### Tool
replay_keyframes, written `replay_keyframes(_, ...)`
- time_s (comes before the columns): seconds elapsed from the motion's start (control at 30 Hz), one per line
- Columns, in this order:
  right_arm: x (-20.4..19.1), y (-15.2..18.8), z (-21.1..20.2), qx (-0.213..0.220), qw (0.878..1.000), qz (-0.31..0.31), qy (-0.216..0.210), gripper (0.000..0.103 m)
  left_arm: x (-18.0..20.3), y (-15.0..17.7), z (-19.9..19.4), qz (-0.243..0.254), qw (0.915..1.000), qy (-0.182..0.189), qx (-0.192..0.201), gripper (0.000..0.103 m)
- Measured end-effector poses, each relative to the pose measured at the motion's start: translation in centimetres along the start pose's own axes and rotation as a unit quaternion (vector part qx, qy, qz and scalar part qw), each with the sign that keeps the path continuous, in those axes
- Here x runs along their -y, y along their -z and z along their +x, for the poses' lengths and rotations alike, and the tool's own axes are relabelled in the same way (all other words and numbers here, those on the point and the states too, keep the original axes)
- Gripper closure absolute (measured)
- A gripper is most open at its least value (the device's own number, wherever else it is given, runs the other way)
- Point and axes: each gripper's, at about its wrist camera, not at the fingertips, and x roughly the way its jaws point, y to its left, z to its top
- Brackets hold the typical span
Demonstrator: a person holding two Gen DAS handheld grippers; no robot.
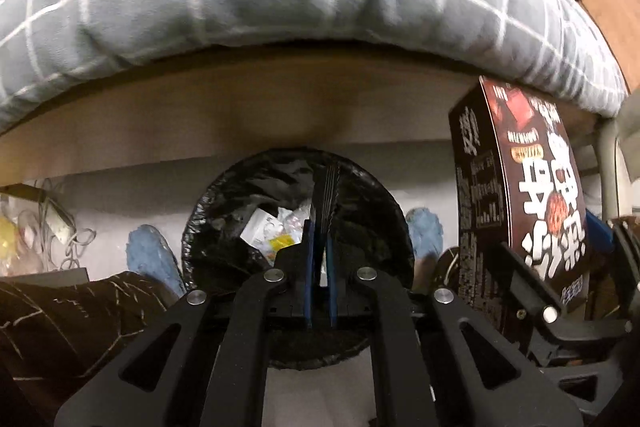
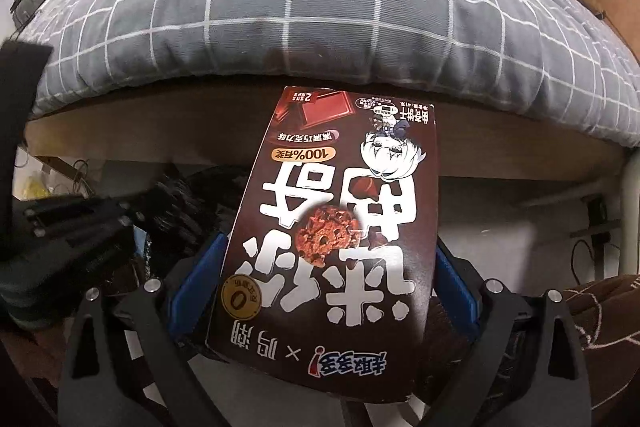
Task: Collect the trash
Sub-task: 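Carry the packet and box with both tools down over the trash bin, then open the right tool over the bin while the left tool releases the black packet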
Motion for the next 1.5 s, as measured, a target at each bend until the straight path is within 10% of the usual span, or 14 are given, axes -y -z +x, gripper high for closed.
replay_keyframes(0.17, 0.2, -0.8, 0.0, 0.002, 1.000, 0.003, -0.002, 0.012, -0.5, 0.0, -0.6, -0.001, 0.9998, -0.017, 0.010, 0.045)
replay_keyframes(0.57, 0.3, -0.6, -0.6, -0.005, 1.000, -0.012, -0.026, 0.012, -5.0, 0.4, -4.7, -0.033, 0.9961, -0.059, 0.058, 0.009)
replay_keyframes(1.5, -3.1, -1.3, 0.3, -0.023, 0.998, -0.064, -0.004, 0.008, -13.3, 2.8, -7.0, -0.104, 0.9896, -0.081, 0.057, 0.006)
